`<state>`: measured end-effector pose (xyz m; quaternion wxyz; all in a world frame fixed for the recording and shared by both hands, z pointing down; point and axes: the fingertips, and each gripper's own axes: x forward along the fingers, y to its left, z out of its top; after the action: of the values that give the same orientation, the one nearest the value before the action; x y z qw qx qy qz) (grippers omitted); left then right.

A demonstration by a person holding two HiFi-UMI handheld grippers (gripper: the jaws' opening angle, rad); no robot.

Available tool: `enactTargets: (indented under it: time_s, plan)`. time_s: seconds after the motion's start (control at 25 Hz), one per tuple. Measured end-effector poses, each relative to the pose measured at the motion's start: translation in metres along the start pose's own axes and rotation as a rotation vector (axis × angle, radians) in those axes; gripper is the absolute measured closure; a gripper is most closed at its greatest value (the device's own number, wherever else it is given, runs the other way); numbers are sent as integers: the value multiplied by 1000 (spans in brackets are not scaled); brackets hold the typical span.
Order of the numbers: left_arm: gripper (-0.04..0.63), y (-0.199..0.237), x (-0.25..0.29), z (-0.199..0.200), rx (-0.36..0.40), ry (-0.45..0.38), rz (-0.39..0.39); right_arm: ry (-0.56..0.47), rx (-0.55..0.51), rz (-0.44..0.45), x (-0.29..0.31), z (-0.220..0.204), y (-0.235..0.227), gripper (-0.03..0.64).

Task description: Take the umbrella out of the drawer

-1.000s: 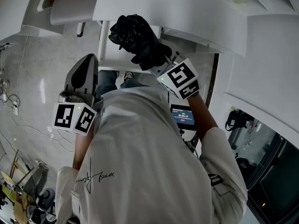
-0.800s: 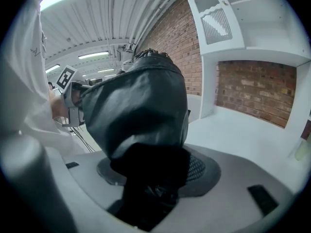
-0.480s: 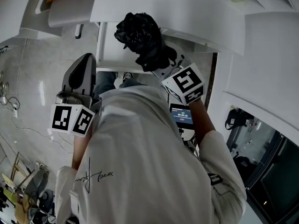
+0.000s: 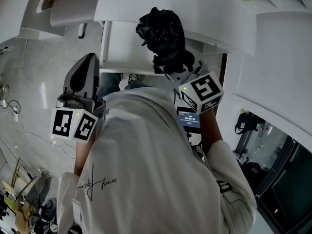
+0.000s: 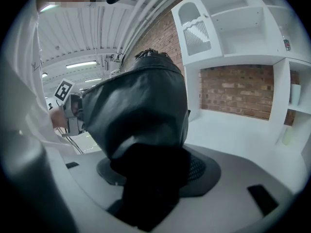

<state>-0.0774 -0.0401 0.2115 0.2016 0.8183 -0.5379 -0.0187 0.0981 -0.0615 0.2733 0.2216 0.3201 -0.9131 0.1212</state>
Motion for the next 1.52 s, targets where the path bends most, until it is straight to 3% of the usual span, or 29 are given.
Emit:
enactTargets:
  time_s: [0.4, 0.6, 1.12, 1.52]
  plan:
    - [578, -5, -6, 0, 6, -9, -9, -91, 69, -44, -26, 9, 0, 367]
    - [578, -9, -11, 1, 114, 1, 1, -147, 83, -49, -36, 21, 8, 367]
    - [578, -10, -18, 0, 78, -12, -2, -283, 119, -119, -78, 45, 11, 368]
    - [578, -9, -21, 6, 87, -24, -16, -276, 116, -140, -79, 43, 12, 367]
